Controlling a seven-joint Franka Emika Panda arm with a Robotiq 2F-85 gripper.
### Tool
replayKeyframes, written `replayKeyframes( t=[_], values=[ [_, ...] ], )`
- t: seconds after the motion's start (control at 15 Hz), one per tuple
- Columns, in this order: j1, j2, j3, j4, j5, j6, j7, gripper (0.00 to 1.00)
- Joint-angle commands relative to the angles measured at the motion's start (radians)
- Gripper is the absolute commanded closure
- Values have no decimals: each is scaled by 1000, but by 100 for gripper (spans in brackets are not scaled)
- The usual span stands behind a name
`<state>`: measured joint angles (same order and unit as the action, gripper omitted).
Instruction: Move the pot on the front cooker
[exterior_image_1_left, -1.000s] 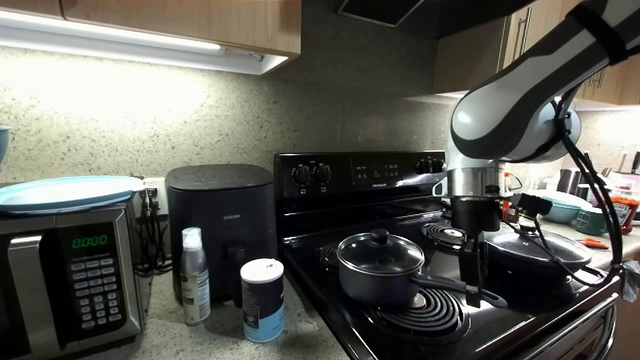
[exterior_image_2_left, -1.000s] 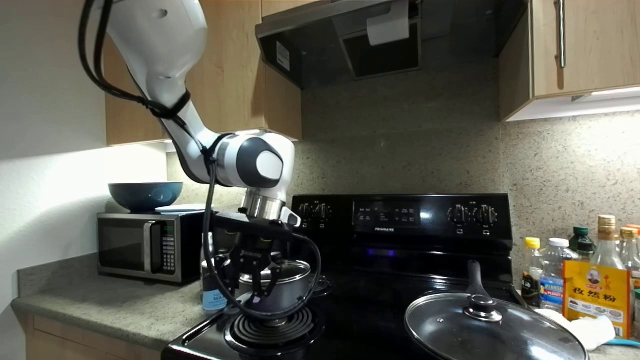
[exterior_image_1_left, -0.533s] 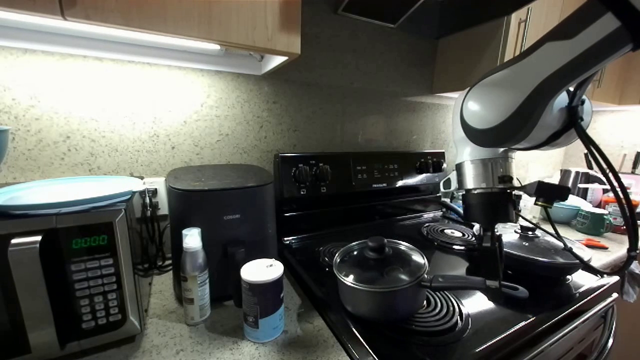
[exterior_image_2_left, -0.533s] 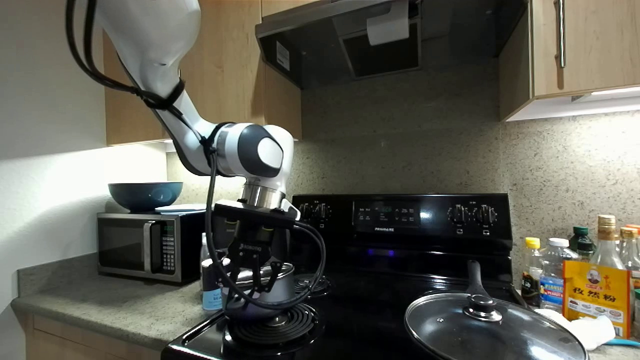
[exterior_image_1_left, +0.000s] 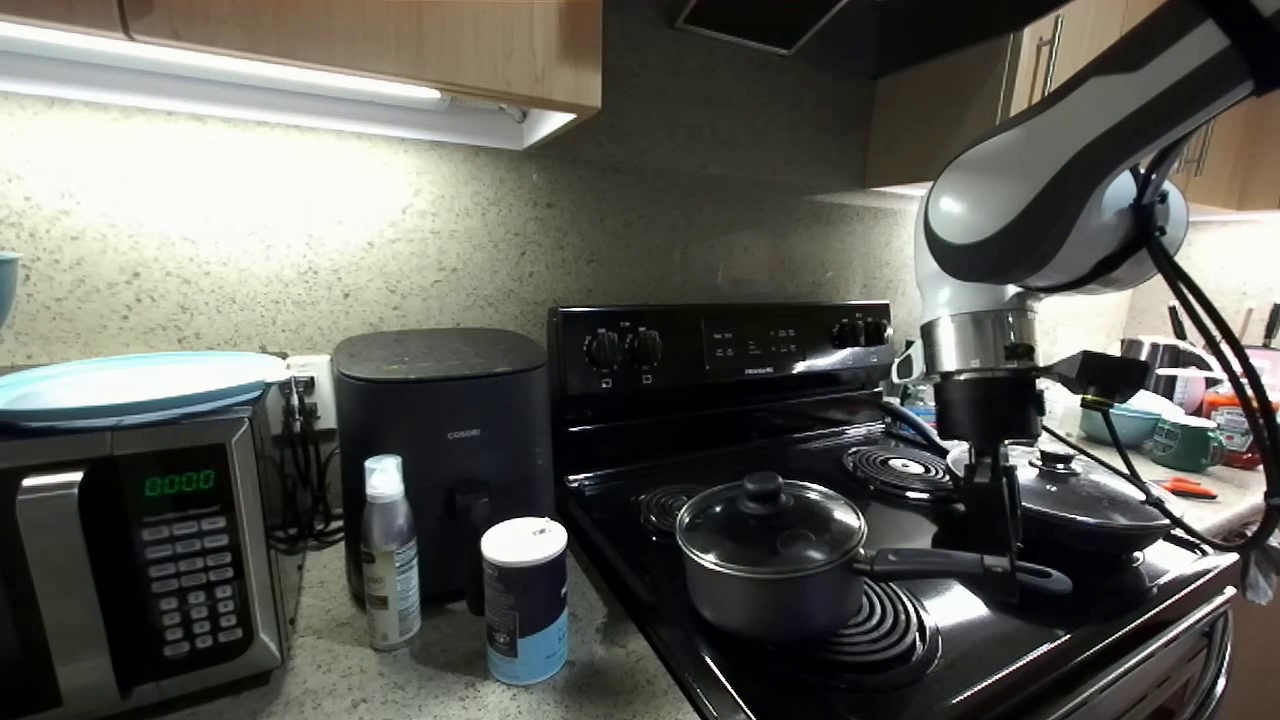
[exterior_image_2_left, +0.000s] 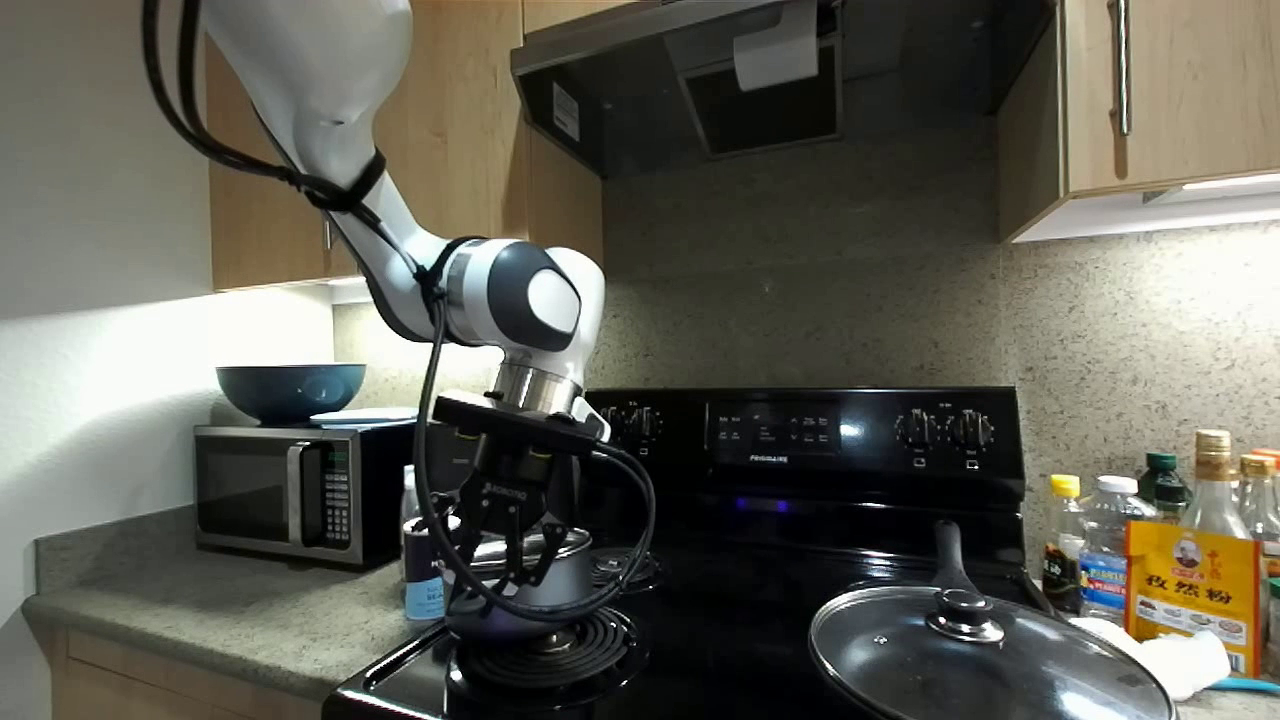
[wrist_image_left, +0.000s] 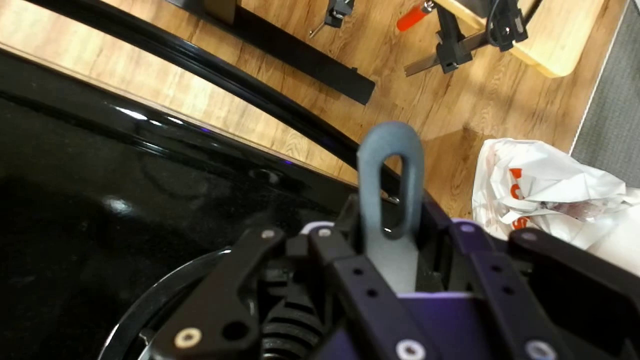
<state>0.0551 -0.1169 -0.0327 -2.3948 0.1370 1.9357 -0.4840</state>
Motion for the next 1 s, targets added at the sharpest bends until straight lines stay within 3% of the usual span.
replayKeyframes(
  t=[0.0,0.07,0.13,0.73,0.8,0.87,0.93],
  values=[
    [-7,1,7,1,1,-1,0,71],
    [-7,2,8,1,1,-1,0,71],
    [-9,1,7,-3,-5,5,5,93],
    [-64,2,-34,-9,-75,7,33,93],
    [-50,10,-27,1,-28,1,0,93],
    [-53,11,-30,1,-31,1,0,71],
    [-53,12,-30,1,-30,0,0,71]
  ],
)
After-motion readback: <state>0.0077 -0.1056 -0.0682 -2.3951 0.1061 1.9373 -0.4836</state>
